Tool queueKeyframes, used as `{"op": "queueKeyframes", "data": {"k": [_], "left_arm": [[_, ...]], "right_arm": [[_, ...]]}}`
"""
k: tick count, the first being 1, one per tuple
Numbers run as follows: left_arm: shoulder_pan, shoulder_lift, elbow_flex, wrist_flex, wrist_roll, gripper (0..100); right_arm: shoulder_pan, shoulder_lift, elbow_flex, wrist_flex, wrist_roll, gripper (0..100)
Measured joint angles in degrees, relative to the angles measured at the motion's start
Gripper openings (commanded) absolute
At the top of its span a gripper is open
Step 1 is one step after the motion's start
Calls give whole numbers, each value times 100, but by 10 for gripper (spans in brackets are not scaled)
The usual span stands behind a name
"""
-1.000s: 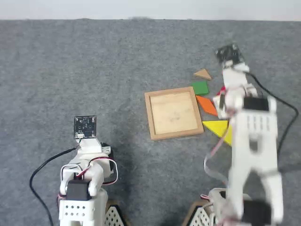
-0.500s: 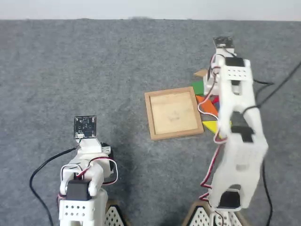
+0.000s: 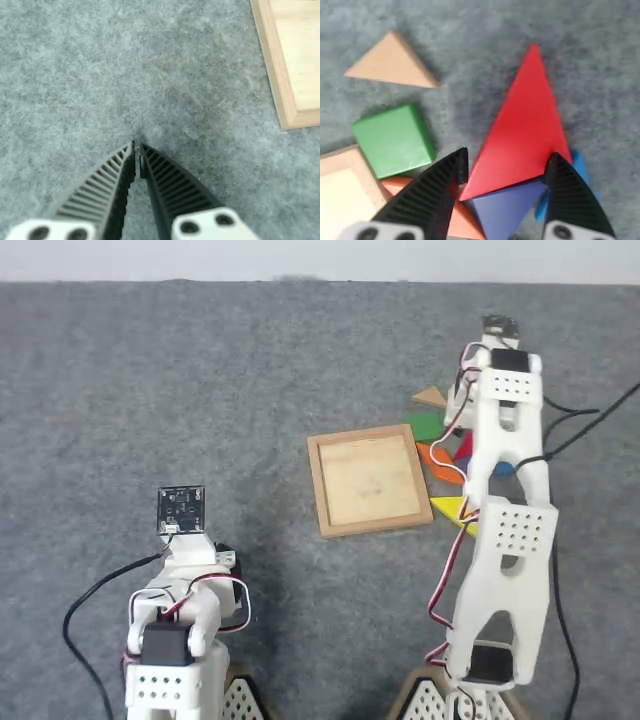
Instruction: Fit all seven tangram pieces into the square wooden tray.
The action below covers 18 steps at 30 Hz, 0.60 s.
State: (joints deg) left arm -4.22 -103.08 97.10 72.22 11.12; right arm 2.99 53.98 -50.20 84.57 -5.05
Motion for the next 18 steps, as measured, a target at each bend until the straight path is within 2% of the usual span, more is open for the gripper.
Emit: {"op": "queueKeyframes", "data": {"k": [18], "left_arm": [[0, 0, 0, 0, 0, 14]], "right_arm": [[26, 484, -378, -114, -18, 253]]}}
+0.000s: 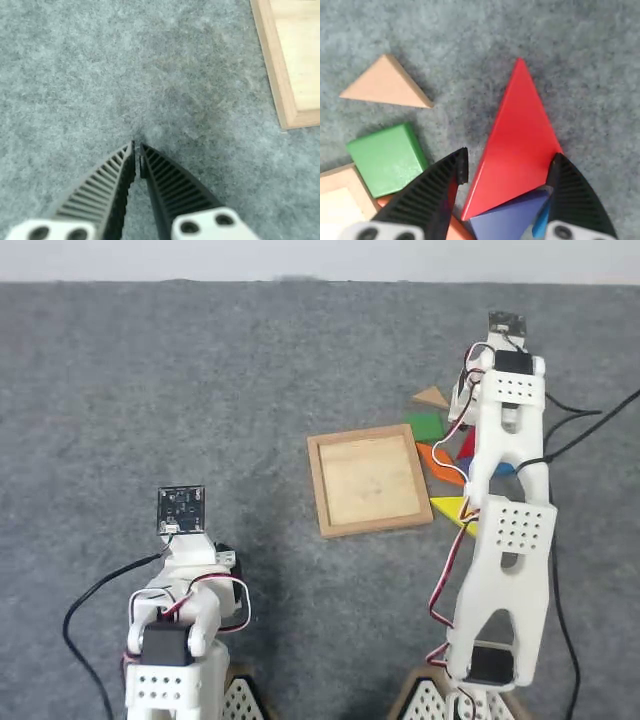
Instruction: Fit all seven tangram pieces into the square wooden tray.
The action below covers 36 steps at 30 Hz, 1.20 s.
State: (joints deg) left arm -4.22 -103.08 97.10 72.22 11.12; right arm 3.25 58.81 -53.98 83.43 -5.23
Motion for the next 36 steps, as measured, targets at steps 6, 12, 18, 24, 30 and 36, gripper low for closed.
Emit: {"op": "queueKeyframes", "data": {"k": [6, 12, 18, 24, 30, 36], "left_arm": [[0, 0, 0, 0, 0, 14], [0, 0, 0, 0, 0, 14], [0, 0, 0, 0, 0, 14], [0, 0, 0, 0, 0, 14], [0, 0, 0, 0, 0, 14], [0, 0, 0, 0, 0, 14]], "right_arm": [[26, -18, -9, 448, 0, 253], [149, -26, -9, 633, 0, 253], [202, -26, -9, 1002, 88, 253], [334, 123, 79, 1380, 158, 251], [360, 123, 35, 1415, 255, 205], [378, 141, -158, 1389, 756, 251]]}}
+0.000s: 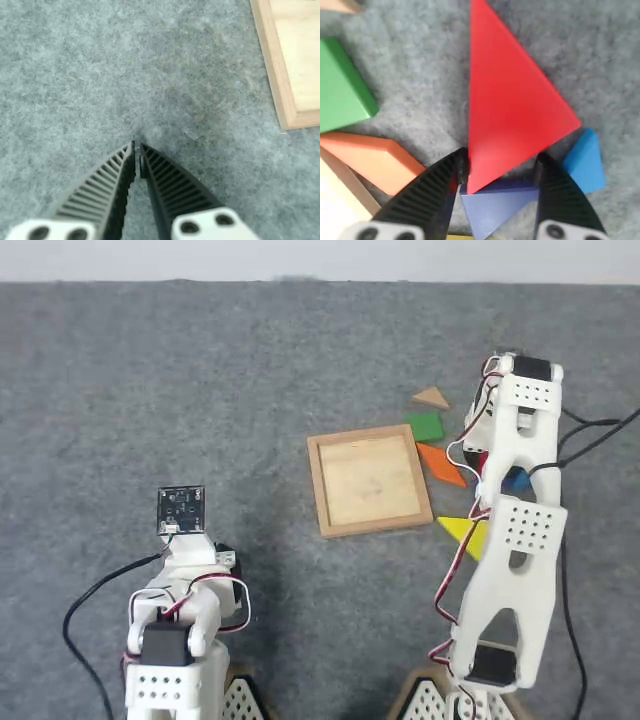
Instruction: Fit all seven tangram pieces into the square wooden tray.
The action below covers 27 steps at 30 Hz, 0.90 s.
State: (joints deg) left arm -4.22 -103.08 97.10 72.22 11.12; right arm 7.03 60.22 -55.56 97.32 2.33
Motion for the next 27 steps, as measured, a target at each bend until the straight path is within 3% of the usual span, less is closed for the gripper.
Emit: {"op": "queueKeyframes", "data": {"k": [4, 9, 21, 27], "left_arm": [[0, 0, 0, 0, 0, 14], [0, 0, 0, 0, 0, 14], [0, 0, 0, 0, 0, 14], [0, 0, 0, 0, 0, 14]], "right_arm": [[0, 26, -413, 70, 492, 318], [26, 26, -615, 70, 844, 327], [9, 563, -756, -387, 879, 325], [9, 589, -862, -396, 879, 218]]}}
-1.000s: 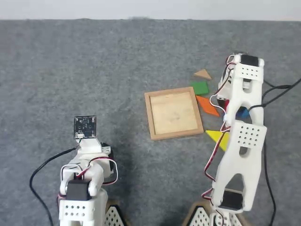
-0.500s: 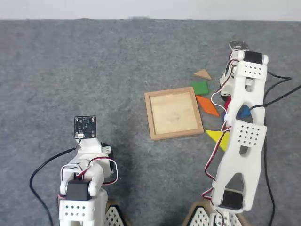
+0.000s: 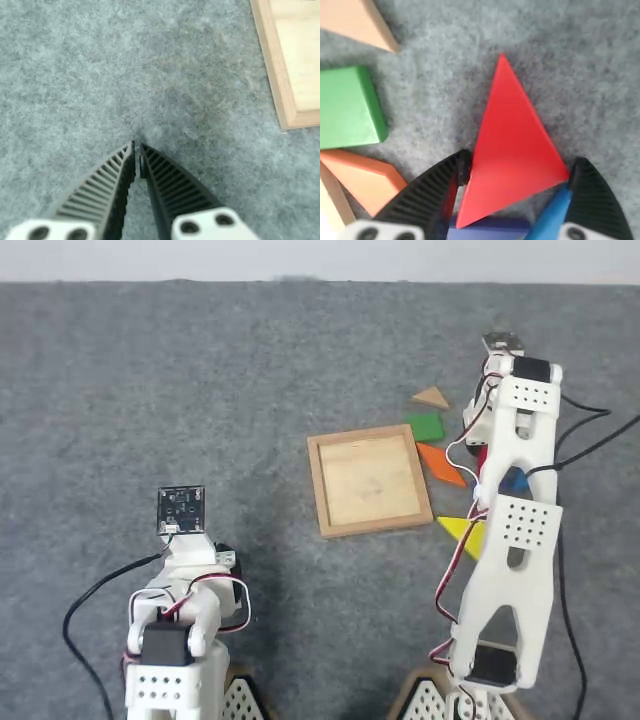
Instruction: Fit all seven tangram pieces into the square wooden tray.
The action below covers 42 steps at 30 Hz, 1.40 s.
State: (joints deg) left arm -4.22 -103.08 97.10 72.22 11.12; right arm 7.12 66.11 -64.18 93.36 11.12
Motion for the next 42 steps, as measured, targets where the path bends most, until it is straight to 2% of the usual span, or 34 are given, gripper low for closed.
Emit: {"op": "queueKeyframes", "data": {"k": [8, 13, 17, 25, 29, 35, 39, 42], "left_arm": [[0, 0, 0, 0, 0, 14], [0, 0, 0, 0, 0, 14], [0, 0, 0, 0, 0, 14], [0, 0, 0, 0, 0, 14], [0, 0, 0, 0, 0, 14], [0, 0, 0, 0, 0, 14], [0, 0, 0, 0, 0, 14], [0, 0, 0, 0, 0, 14]], "right_arm": [[35, 18, -193, 62, 0, 203], [9, 132, -1081, 668, 0, 202], [9, 132, -1785, 703, 0, 201], [-299, 123, -1881, 703, -132, 209], [-246, -554, -897, 703, -527, 258], [-369, -2848, 2295, 580, -633, 273], [-396, -3675, 3956, -527, -668, 288], [-360, -3622, 4220, -1046, -668, 364]]}}
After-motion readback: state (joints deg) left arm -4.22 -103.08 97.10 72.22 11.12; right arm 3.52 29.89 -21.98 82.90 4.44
